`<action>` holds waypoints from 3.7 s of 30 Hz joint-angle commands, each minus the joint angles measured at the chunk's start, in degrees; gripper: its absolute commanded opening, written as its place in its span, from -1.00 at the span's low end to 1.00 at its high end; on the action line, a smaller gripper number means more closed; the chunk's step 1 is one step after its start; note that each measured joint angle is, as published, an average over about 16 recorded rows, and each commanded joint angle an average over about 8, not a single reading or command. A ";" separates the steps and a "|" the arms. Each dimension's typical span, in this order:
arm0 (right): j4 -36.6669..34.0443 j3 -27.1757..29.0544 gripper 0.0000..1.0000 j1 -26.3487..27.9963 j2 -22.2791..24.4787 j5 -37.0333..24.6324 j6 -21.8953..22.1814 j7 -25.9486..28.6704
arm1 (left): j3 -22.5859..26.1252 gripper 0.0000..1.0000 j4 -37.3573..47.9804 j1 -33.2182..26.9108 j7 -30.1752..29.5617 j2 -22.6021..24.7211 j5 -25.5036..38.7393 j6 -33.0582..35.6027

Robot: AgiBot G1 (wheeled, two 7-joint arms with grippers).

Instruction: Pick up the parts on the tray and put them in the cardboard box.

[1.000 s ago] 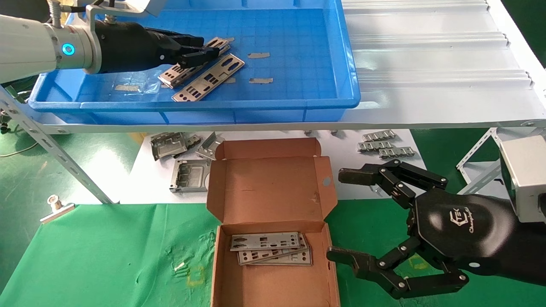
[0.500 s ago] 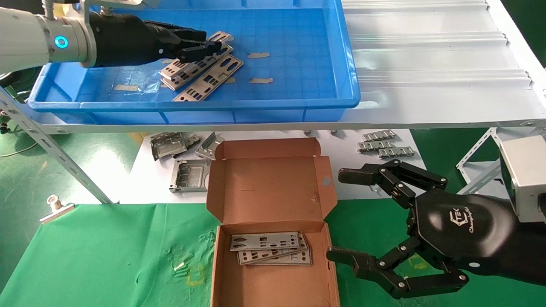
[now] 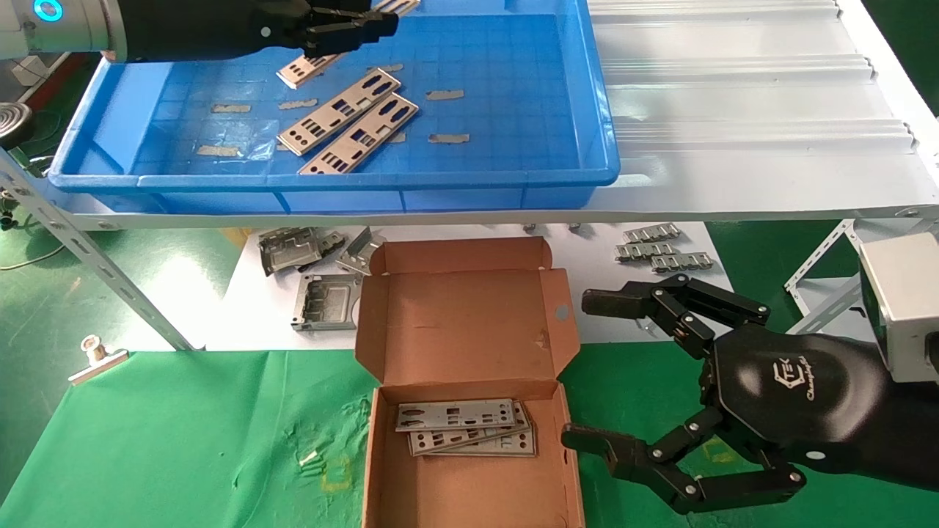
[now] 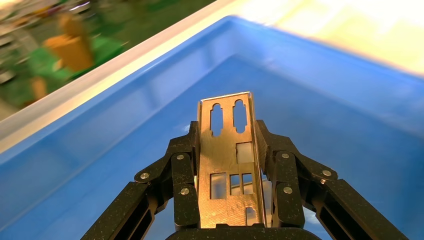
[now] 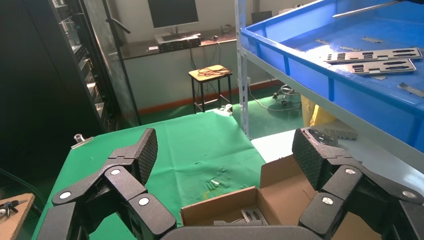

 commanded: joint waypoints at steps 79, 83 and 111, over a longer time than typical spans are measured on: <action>-0.01 0.01 1.00 -0.01 0.01 0.00 0.01 0.00 | 3.23 1.00 -40.50 43.70 3.52 -8.28 -12.67 6.46; -0.01 0.01 1.00 -0.01 0.01 0.00 0.01 0.00 | 3.22 1.00 -40.46 43.73 3.63 -8.29 -12.86 6.45; -0.01 0.01 1.00 -0.02 0.01 0.00 0.01 0.00 | -3.88 1.00 -51.83 49.30 -1.91 -17.90 -20.77 8.82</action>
